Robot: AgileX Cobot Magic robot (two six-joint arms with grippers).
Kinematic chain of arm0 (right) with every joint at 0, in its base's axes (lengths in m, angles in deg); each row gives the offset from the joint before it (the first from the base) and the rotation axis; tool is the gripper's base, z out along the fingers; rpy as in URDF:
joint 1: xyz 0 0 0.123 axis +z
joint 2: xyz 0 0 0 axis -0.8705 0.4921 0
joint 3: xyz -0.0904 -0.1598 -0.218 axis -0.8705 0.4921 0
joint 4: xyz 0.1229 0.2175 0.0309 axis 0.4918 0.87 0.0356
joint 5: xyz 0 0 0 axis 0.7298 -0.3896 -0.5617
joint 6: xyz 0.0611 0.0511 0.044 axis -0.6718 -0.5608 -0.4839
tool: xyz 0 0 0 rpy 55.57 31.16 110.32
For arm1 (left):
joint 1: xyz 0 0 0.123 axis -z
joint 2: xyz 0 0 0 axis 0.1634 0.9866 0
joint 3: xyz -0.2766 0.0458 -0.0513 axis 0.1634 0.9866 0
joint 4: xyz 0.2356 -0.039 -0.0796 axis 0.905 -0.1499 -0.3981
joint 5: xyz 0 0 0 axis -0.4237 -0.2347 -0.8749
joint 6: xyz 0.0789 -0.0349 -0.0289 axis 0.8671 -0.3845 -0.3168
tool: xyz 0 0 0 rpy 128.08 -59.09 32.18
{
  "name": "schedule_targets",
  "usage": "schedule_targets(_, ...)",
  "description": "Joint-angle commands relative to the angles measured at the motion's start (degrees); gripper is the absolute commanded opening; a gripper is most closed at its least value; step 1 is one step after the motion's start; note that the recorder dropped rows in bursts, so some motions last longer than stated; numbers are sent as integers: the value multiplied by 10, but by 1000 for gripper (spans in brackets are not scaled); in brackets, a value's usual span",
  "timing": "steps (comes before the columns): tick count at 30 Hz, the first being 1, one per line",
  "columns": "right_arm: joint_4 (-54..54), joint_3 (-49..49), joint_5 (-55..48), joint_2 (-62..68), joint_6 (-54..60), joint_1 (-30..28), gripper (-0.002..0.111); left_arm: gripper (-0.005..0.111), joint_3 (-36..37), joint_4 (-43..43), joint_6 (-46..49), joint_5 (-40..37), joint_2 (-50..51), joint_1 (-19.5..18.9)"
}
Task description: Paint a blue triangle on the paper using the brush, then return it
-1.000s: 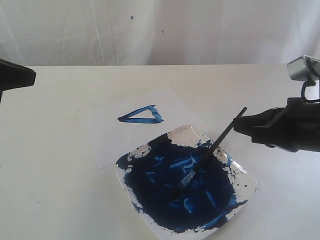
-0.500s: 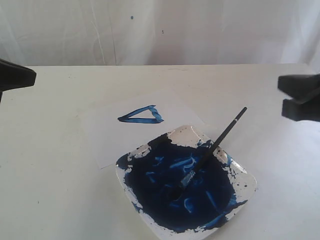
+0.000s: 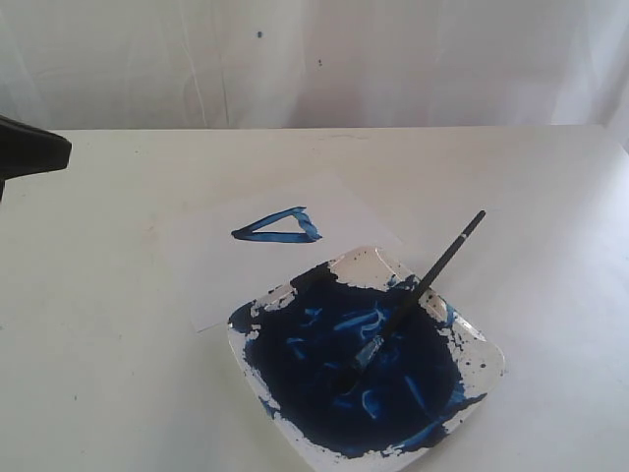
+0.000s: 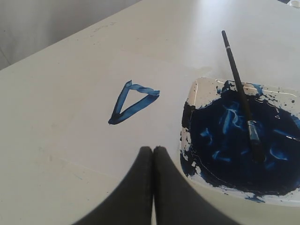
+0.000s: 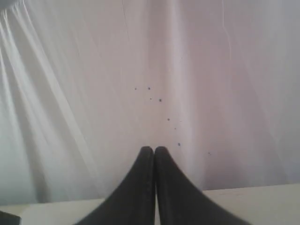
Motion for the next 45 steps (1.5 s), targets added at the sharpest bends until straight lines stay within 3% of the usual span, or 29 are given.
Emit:
schedule_targets(1,67,20,-5,-3,-38,-2,0,0,4,-8,-2,-7,-5,-1)
schedule_targets(3,91,36,-13,-3,-38,-2,0,0,4,-8,-2,-7,-5,-1)
schedule_targets(8,354,86,-41,-3,-36,-2,0,0,4,-8,-2,-7,-5,-1)
schedule_targets(13,518,117,-34,-3,-45,-2,0,0,4,-8,-2,-7,-5,-1)
schedule_targets(16,571,117,-14,-3,-56,-2,0,0,4,-8,-2,-7,-5,-1)
schedule_targets(23,582,127,23,-12,-23,-2,0,0,4,-8,-2,-7,-5,-1)
schedule_targets(26,706,145,-39,-20,194,-2,0,0,4,-7,-2,-7,-5,-1)
schedule_targets(30,967,159,-158,-27,803,-2,0,0,4,-7,-2,-7,-5,-1)
schedule_targets(32,964,172,-191,-38,1056,-2,0,0,4,-7,-2,-8,-5,-1)
schedule_targets(34,958,188,-216,-53,1134,-3,0,0,4,-7,-2,-8,-5,-1)
schedule_targets(42,894,273,-229,-143,1138,-4,0,0,4,-2,-2,-8,-5,-1)
schedule_targets(45,894,273,-310,-174,1140,-4,0,0,4,0,-2,-7,-5,-1)
